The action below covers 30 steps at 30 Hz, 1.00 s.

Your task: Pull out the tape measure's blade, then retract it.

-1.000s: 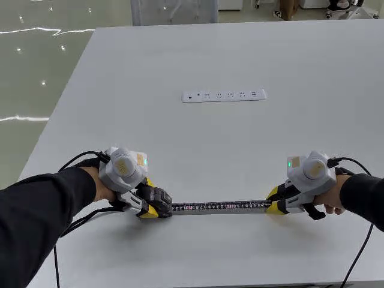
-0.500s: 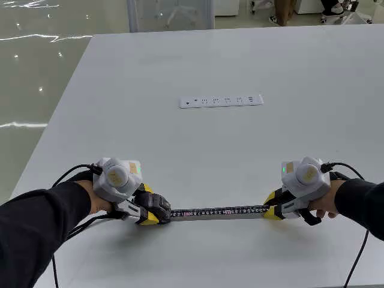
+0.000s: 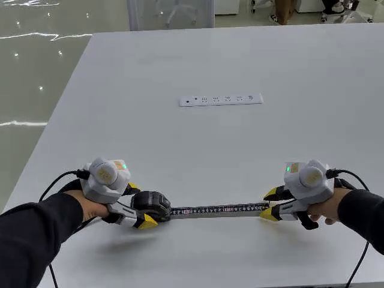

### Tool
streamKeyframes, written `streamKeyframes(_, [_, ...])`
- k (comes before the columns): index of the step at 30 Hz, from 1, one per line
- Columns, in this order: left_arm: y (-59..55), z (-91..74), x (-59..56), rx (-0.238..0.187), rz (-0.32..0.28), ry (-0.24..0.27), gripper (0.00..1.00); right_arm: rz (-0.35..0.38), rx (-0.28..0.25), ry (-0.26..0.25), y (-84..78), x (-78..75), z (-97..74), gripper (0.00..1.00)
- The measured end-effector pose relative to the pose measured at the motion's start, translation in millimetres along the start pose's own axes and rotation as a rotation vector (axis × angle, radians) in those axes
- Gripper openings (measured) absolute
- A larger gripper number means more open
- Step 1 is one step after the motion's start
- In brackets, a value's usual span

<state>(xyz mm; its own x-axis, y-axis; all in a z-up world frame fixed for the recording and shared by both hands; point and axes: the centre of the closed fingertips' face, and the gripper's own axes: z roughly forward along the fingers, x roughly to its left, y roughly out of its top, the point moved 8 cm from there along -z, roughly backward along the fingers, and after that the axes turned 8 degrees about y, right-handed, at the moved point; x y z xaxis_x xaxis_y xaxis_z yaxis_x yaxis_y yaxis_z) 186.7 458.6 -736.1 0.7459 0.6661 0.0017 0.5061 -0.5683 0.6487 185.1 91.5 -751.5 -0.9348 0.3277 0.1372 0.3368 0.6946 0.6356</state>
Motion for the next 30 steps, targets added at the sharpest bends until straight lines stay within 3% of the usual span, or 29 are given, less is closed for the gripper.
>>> streamKeyframes(3, [0.8, -6.0, 4.2, -0.058, -0.044, 0.043, 0.85, 0.041, -0.011, -0.038, -3.7, -1.4, -7.1, 0.34])
streamKeyframes(6, [5.9, -18.2, -0.2, -0.128, -0.102, 0.077, 0.95, 0.068, -0.016, -0.078, -7.6, 0.8, -16.5, 0.39])
streamKeyframes(7, [7.1, -21.0, -1.4, -0.157, -0.115, 0.093, 0.99, 0.086, -0.039, -0.092, -7.5, 2.9, -20.0, 0.40])
streamKeyframes(9, [4.8, -24.0, -0.4, -0.170, -0.118, 0.113, 1.00, 0.080, -0.058, -0.098, -7.0, 8.0, -25.3, 0.43])
streamKeyframes(12, [-2.1, -31.5, -3.5, -0.170, -0.180, 0.109, 1.00, 0.061, -0.080, -0.152, -10.0, 12.8, -35.3, 0.45])
streamKeyframes(15, [-6.2, -39.8, 0.7, -0.247, -0.283, 0.146, 1.00, 0.076, -0.110, -0.186, -13.2, 19.5, -45.6, 0.50])
streamKeyframes(17, [-10.1, -47.0, 2.0, -0.266, -0.319, 0.171, 1.00, 0.089, -0.145, -0.202, -15.5, 26.1, -52.4, 0.51])
streamKeyframes(25, [-22.9, -71.8, -3.9, -0.284, -0.295, 0.216, 1.00, 0.134, -0.174, -0.253, -38.5, 44.5, -69.8, 0.55])
streamKeyframes(30, [-34.3, -83.8, -8.1, -0.311, -0.318, 0.247, 1.00, 0.198, -0.218, -0.305, -49.2, 51.1, -81.1, 0.61])
